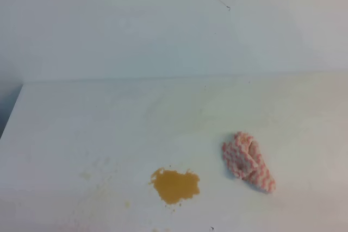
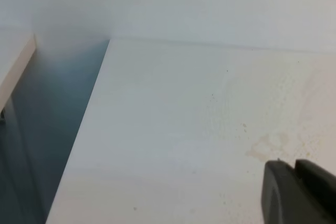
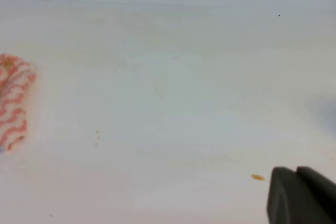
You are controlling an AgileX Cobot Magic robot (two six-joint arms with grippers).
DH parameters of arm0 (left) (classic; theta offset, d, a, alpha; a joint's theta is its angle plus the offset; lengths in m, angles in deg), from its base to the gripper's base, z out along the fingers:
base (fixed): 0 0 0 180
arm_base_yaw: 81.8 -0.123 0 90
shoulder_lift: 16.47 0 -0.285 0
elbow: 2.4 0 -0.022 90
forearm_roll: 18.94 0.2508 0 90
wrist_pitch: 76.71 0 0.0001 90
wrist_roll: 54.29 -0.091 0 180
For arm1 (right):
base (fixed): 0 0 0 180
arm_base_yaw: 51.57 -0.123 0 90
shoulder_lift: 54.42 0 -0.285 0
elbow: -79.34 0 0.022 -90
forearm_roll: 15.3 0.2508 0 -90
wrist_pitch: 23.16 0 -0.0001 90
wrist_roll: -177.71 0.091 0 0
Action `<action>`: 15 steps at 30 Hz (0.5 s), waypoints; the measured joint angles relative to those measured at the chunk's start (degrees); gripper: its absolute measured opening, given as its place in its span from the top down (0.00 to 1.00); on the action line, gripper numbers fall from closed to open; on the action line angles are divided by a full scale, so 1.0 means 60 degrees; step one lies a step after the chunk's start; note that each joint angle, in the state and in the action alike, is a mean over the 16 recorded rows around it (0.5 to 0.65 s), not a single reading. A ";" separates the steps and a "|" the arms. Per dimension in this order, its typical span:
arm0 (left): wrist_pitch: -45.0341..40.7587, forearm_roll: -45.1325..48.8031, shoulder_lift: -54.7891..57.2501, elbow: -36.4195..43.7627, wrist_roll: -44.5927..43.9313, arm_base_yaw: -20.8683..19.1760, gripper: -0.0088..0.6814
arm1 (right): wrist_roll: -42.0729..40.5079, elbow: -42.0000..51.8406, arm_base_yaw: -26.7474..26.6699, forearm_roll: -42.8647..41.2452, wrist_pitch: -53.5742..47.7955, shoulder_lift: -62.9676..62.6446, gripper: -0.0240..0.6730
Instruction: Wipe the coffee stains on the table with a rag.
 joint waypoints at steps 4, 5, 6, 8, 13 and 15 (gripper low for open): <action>0.0000 0.0000 0.0000 0.0000 0.0000 0.0000 0.99 | 0.0000 0.0000 0.0000 0.0000 0.0000 0.0000 0.97; 0.0000 0.0000 0.0000 0.0000 0.0000 0.0000 0.99 | 0.0000 0.0000 0.0000 0.0000 0.0000 0.0000 0.97; 0.0000 0.0000 0.0000 0.0000 0.0000 0.0000 0.99 | 0.0000 0.0000 0.0000 0.0000 0.0000 0.0000 0.97; 0.0000 0.0000 0.0000 0.0000 0.0000 0.0000 0.99 | 0.0000 0.0000 0.0000 0.0000 0.0000 0.0000 0.97; 0.0000 0.0000 0.0000 0.0000 0.0000 0.0000 0.99 | 0.0000 0.0000 0.0000 0.0000 0.0000 0.0000 0.97; 0.0000 0.0000 0.0000 0.0000 0.0000 0.0000 0.99 | 0.0000 0.0000 0.0000 0.0000 0.0000 0.0000 0.97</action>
